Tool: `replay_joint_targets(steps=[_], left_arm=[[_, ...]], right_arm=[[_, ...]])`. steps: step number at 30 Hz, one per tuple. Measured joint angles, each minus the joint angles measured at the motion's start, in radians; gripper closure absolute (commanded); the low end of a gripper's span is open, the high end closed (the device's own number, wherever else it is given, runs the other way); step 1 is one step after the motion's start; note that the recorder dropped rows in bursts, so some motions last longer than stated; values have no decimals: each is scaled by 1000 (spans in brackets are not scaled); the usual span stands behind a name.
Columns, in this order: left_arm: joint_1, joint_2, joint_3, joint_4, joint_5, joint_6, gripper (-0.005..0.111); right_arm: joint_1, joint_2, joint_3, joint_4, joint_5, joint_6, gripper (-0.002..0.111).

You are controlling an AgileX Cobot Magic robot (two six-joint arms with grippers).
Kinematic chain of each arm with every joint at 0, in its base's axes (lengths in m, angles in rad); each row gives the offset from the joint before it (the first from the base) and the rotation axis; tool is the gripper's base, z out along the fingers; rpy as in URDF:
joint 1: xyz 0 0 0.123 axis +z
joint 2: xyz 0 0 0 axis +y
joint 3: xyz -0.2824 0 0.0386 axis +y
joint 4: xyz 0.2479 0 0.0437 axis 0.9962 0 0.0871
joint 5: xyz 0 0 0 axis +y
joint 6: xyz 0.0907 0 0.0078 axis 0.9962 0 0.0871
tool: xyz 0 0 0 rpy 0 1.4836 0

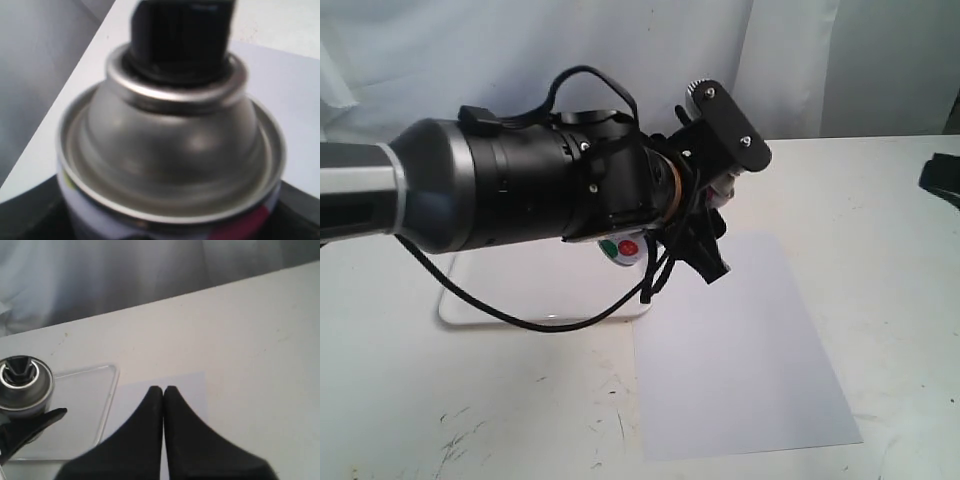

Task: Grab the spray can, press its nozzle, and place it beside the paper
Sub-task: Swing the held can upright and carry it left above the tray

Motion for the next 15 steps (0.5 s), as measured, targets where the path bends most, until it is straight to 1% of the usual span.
replay_joint_targets(steps=[7,12,15], left_arm=[[0,-71,28,-57,-77,0,107],[0,-114,73,-92,-109,0,107],[0,-136,102,-101,-129,-2,107]], right_arm=[[0,-238,61,-15,-40,-137,108],[0,-377,61,-80,-69,-150,108],[0,-436,61,-163,-71,-123,108]])
